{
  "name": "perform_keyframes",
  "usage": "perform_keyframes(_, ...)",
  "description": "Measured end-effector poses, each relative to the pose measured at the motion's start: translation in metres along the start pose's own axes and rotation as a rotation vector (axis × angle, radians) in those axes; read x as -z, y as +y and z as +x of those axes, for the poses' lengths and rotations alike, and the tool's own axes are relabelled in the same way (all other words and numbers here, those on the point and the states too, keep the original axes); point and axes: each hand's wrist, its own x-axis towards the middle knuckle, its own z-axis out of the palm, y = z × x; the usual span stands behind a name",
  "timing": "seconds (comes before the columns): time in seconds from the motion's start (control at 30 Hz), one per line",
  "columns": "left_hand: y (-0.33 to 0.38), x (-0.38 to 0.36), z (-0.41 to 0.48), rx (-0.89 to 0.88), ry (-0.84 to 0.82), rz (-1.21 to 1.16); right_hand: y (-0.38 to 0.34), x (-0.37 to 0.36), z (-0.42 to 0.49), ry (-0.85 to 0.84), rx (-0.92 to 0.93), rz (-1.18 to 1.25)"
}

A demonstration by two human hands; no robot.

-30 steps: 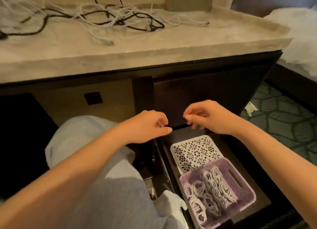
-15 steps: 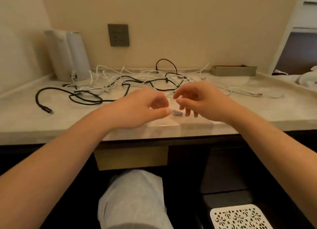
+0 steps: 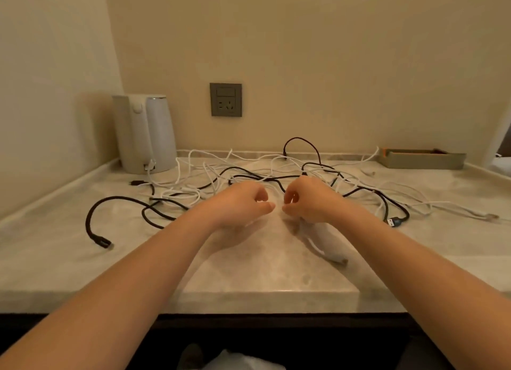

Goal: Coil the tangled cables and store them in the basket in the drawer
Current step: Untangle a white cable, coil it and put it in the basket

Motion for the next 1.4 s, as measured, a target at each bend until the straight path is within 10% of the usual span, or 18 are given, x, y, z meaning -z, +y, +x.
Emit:
perform_keyframes(0.63, -0.050, -0.014, 0.113, 0.309, 0.291, 0.259, 0.045, -0.020, 0.118, 0.232, -0.220, 0.216)
perform_keyframes(1.0, -0.072, -0.001, 0.107, 0.278, 0.368, 0.188, 0.067, -0.006, 0.120, 0.664, -0.278, 0.442)
perform_keyframes(1.4, -0.066, 0.001, 0.100, 0.074, 0.363, 0.011, 0.077, 0.003, 0.109, 0.733, -0.382, 0.433)
